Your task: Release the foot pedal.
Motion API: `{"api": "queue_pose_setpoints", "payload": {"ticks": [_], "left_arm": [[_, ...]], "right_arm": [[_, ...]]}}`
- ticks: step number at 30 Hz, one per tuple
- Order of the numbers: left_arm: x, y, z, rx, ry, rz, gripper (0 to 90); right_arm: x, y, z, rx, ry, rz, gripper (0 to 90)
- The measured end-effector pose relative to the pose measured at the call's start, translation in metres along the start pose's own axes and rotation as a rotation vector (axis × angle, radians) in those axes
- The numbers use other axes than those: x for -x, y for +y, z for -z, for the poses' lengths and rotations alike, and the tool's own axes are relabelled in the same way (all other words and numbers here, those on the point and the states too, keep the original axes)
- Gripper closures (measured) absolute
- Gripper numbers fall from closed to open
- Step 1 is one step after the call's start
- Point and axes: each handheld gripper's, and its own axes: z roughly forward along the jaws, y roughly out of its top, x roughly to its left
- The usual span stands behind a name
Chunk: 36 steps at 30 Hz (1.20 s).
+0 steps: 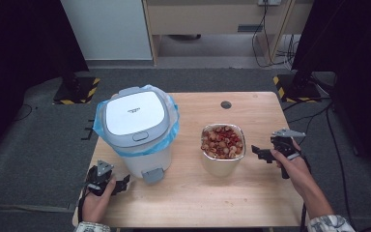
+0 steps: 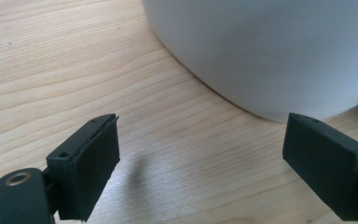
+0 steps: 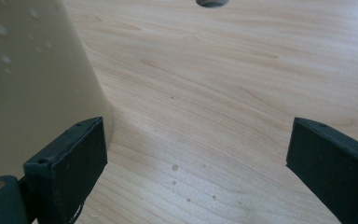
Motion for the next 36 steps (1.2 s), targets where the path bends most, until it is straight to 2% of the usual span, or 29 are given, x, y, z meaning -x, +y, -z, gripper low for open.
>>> {"api": "queue_pose_setpoints", "payload": {"ticks": [3,11,15,21,27,31,36], "left_arm": [[-0.005,0.000,-0.003,-0.007,0.010,0.005,9.9],[-0.016,0.000,-0.013,-0.028,0.025,0.008,9.9],[-0.018,-0.001,-0.016,-0.031,0.026,0.008,9.7],[-0.018,0.001,-0.019,-0.031,0.025,-0.010,8.4],[-0.020,0.000,-0.022,-0.027,-0.004,0.022,6.4],[-0.018,0.000,-0.023,-0.028,-0.011,0.013,5.2],[-0.018,0.000,-0.023,-0.030,-0.015,0.014,4.6]], "right_arm": [[0.001,-0.005,-0.007,-0.017,-0.004,-0.007,5.6],[0.008,-0.013,-0.024,-0.035,-0.056,-0.064,5.7],[0.010,-0.015,-0.031,-0.043,-0.078,-0.074,5.7],[0.009,-0.017,-0.037,-0.055,-0.086,-0.070,5.5],[0.005,-0.020,-0.043,-0.077,-0.092,-0.051,4.9],[0.002,-0.023,-0.047,-0.101,-0.094,-0.040,4.8],[-0.004,-0.027,-0.047,-0.121,-0.148,-0.004,3.9]]}}
